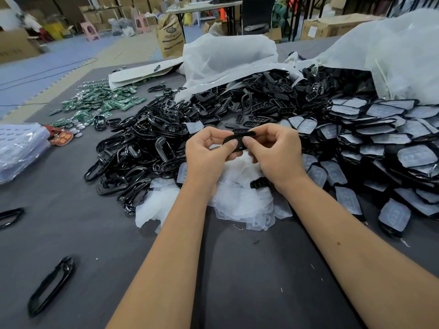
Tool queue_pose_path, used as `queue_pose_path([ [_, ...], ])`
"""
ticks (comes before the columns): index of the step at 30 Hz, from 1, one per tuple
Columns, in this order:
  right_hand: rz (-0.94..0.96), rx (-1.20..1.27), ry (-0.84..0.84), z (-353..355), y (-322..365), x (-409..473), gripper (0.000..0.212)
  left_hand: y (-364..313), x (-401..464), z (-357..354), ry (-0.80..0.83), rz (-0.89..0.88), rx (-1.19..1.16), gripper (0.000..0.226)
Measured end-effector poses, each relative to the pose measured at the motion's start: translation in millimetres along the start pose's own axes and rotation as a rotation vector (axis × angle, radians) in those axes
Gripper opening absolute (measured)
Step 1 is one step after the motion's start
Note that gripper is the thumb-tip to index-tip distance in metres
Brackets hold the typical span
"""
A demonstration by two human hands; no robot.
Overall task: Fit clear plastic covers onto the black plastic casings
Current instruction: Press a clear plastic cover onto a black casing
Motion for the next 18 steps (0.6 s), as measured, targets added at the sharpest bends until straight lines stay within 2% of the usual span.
queue_pose_path([
  [10, 0.104, -0.181, -0.072, 3, 16, -4, 0.007, 0, 3, 3, 0.016, -0.030, 0.067, 0.017],
  [14, 0.068, -0.116, -0.060, 4, 12, -3, 0.008, -2, 2, 2, 0.021, -0.013, 0.024, 0.020],
  [18, 0.029, -0.007, 0.059, -7, 8, -3, 0.011, -4, 0, 3, 0.003, -0.009, -0.008, 0.020],
])
Point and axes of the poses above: each hand's wrist, its own x-axis towards the middle knuckle, its own z-axis out of the back of the hand, y = z × x, the point moved 9 cm from there along x, towards the middle knuckle, and after that the axes turned 3 degrees about -x, right-handed, at the moved point
